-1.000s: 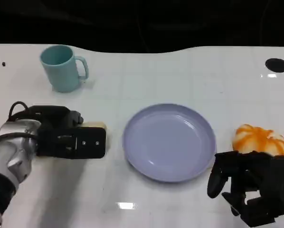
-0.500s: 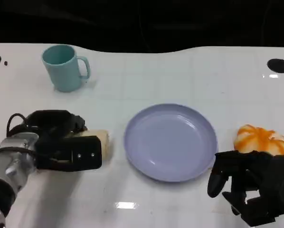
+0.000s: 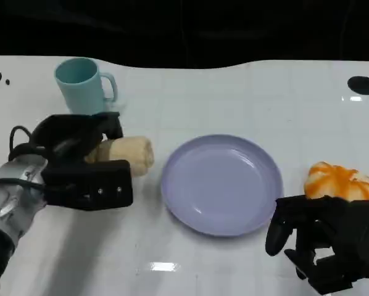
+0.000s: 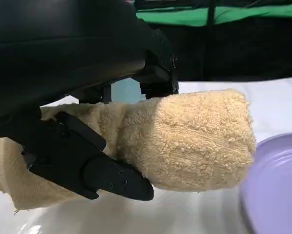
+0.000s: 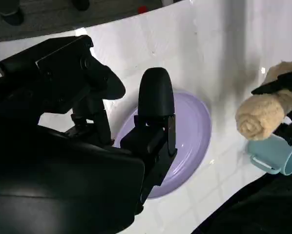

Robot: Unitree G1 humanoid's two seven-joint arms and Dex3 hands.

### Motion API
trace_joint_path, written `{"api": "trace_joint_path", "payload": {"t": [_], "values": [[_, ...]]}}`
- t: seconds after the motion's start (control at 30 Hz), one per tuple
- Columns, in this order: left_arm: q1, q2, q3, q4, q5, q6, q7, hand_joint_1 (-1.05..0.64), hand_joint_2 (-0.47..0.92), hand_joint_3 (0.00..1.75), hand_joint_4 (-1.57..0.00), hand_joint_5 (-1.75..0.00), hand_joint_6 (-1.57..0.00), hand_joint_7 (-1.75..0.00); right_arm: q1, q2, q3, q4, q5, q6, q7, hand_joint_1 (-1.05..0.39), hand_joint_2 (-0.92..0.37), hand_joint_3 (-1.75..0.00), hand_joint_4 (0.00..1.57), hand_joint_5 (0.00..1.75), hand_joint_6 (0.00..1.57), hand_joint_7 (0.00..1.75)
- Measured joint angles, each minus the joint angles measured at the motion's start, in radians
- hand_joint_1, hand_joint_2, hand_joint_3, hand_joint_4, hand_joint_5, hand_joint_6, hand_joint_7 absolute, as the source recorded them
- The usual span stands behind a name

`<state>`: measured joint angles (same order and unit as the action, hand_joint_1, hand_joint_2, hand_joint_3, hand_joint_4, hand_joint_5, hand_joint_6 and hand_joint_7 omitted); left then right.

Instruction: Grasp the towel on the left side of the plate with the left hand and place it into the plate.

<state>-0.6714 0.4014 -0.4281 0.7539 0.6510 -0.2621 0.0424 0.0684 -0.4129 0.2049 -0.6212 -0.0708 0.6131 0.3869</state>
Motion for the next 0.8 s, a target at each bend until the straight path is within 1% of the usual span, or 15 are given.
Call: {"api": "trace_joint_path", "payload": {"t": [0.03, 0.07, 0.1, 0.13, 0.17, 0.2, 0.23, 0.27, 0.3, 0.33, 0.37, 0.43, 0.6, 0.8], "values": [[0.000, -0.001, 0.003, -0.025, -0.003, 0.005, -0.009, -0.20, 0.84, 0.43, -0.76, -1.75, -0.60, -1.61, 0.000, 0.000, 0.000, 0.001, 0.000, 0.000, 0.000, 0.02, -0.59, -1.05, 0.70, 1.69, 0.69, 1.42], [0.001, -0.001, 0.005, -0.048, -0.007, 0.009, -0.016, -0.20, 0.79, 0.51, -0.77, -1.75, -0.65, -1.51, 0.001, 0.000, 0.000, 0.003, 0.000, 0.000, 0.000, 0.02, -0.59, -1.05, 0.70, 1.69, 0.69, 1.42], [0.001, -0.004, 0.008, -0.076, -0.015, 0.016, -0.027, -0.20, 0.74, 0.60, -0.78, -1.75, -0.66, -1.52, 0.001, 0.000, 0.000, 0.004, 0.000, 0.000, 0.000, 0.02, -0.59, -1.05, 0.70, 1.69, 0.69, 1.42], [0.003, -0.008, 0.012, -0.105, -0.019, 0.025, -0.035, -0.20, 0.68, 0.70, -0.79, -1.75, -0.64, -1.59, 0.001, 0.000, 0.000, 0.004, 0.000, -0.001, 0.000, 0.02, -0.59, -1.05, 0.70, 1.69, 0.69, 1.42], [0.004, -0.014, 0.015, -0.131, -0.025, 0.034, -0.041, -0.19, 0.66, 0.74, -0.79, -1.75, -0.62, -1.62, 0.002, 0.000, 0.000, 0.005, 0.000, -0.001, 0.000, 0.03, -0.59, -1.05, 0.70, 1.69, 0.69, 1.42], [0.005, -0.021, 0.017, -0.156, -0.028, 0.044, -0.049, -0.20, 0.65, 0.74, -0.79, -1.75, -0.61, -1.60, 0.002, 0.000, 0.000, 0.005, 0.000, -0.001, 0.000, 0.03, -0.59, -1.05, 0.70, 1.69, 0.69, 1.42], [0.008, -0.030, 0.019, -0.187, -0.033, 0.060, -0.061, -0.19, 0.64, 0.73, -0.79, -1.75, -0.65, -1.49, 0.003, 0.000, 0.000, 0.004, 0.000, -0.001, 0.000, 0.03, -0.59, -1.05, 0.70, 1.69, 0.69, 1.42], [0.010, -0.042, 0.022, -0.213, -0.036, 0.076, -0.074, -0.19, 0.64, 0.73, -0.79, -1.75, -0.71, -1.34, 0.005, 0.000, 0.000, 0.004, 0.000, -0.001, 0.000, 0.02, -0.59, -1.05, 0.70, 1.69, 0.69, 1.42], [0.013, -0.054, 0.022, -0.236, -0.037, 0.094, -0.088, -0.18, 0.61, 0.78, -0.80, -1.75, -0.71, -1.43, 0.007, 0.000, 0.000, 0.002, 0.000, -0.001, 0.000, 0.02, -0.58, -1.05, 0.70, 1.70, 0.69, 1.42], [0.015, -0.064, 0.022, -0.254, -0.037, 0.105, -0.098, -0.17, 0.57, 0.86, -0.81, -1.75, -0.66, -1.59, 0.009, 0.000, 0.000, 0.001, 0.000, -0.001, 0.000, 0.02, -0.58, -1.05, 0.70, 1.70, 0.69, 1.42], [0.017, -0.076, 0.022, -0.271, -0.037, 0.111, -0.104, -0.17, 0.56, 0.89, -0.82, -1.75, -0.64, -1.66, 0.010, 0.000, 0.000, 0.001, 0.000, -0.001, 0.000, 0.02, -0.58, -1.05, 0.70, 1.70, 0.69, 1.42], [0.017, -0.101, 0.022, -0.302, -0.037, 0.120, -0.114, -0.18, 0.55, 0.93, -0.83, -1.75, -0.62, -1.73, 0.011, -0.001, 0.000, -0.001, 0.000, -0.001, 0.000, 0.02, -0.58, -1.05, 0.70, 1.71, 0.69, 1.43], [0.018, -0.149, 0.015, -0.346, -0.034, 0.156, -0.149, -0.15, 0.52, 0.92, -0.83, -1.75, -0.61, -1.75, 0.019, -0.004, -0.002, -0.010, -0.001, -0.002, 0.001, 0.02, -0.58, -1.05, 0.70, 1.70, 0.69, 1.42], [0.018, -0.214, -0.022, -0.368, -0.032, 0.198, -0.174, -0.19, 0.55, 0.92, -0.82, -1.75, -0.59, -1.75, 0.026, -0.018, -0.006, -0.030, 0.000, -0.004, 0.005, 0.02, -0.58, -1.06, 0.70, 1.71, 0.69, 1.43]]}}
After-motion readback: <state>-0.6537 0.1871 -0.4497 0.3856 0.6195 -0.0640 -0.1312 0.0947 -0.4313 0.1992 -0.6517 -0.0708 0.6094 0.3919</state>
